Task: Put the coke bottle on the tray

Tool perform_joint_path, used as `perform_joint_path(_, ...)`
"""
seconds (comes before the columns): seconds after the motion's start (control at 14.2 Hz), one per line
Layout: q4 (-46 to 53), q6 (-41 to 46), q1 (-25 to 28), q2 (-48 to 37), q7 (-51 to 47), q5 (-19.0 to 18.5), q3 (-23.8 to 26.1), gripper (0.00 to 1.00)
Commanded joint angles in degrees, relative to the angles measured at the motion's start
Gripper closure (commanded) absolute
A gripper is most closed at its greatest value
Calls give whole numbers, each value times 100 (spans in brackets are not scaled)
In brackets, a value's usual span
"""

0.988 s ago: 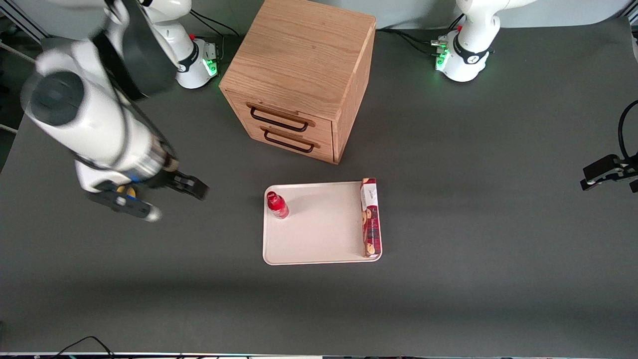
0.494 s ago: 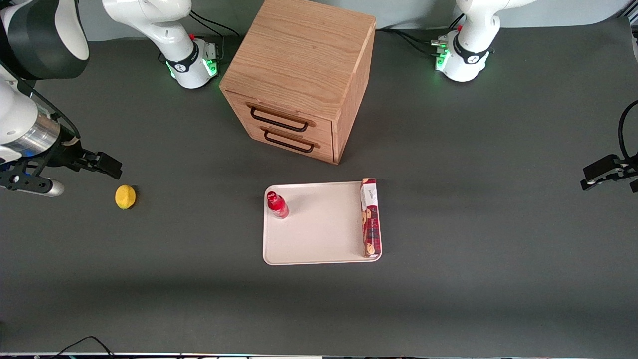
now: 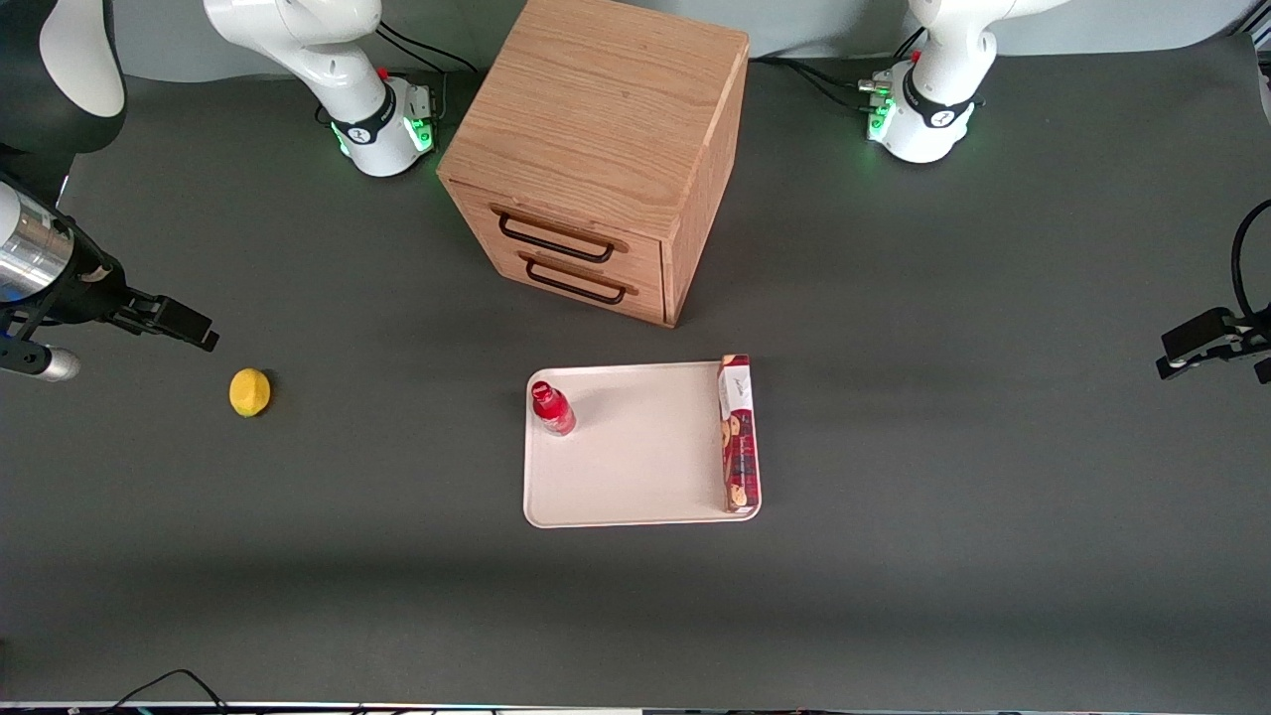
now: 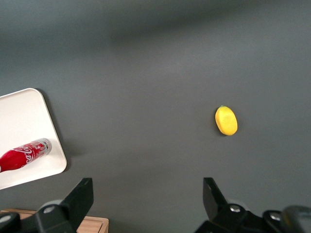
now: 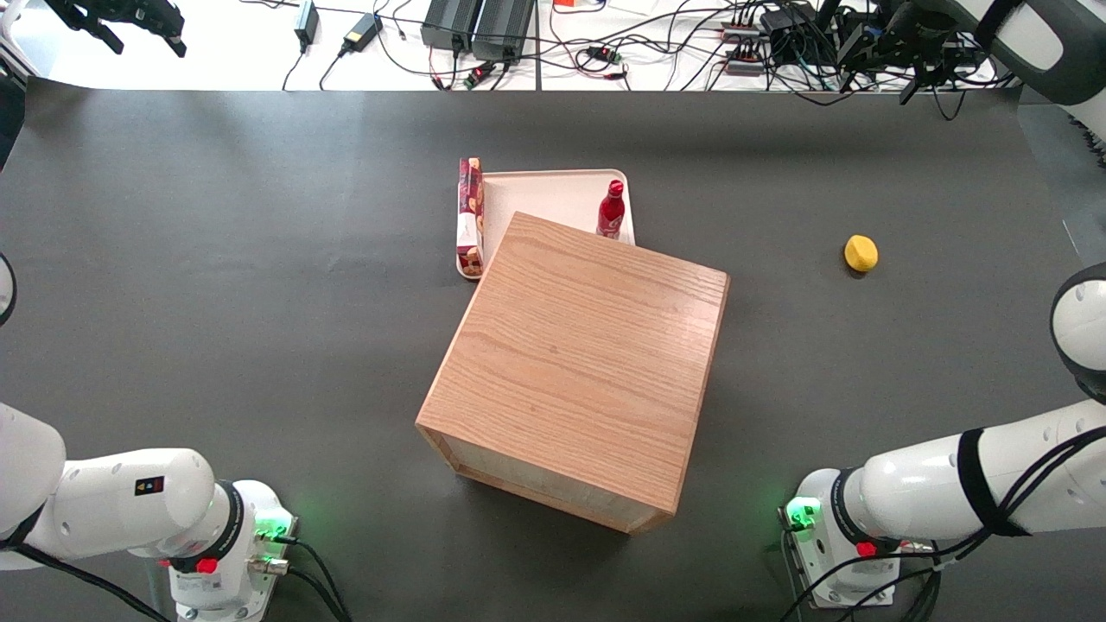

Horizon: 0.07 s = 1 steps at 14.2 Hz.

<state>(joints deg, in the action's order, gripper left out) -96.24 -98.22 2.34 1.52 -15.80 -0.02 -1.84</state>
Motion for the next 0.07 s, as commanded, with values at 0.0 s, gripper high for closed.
perform_joint_path(0.0,-61,4,65,-91,113,116,-71,0)
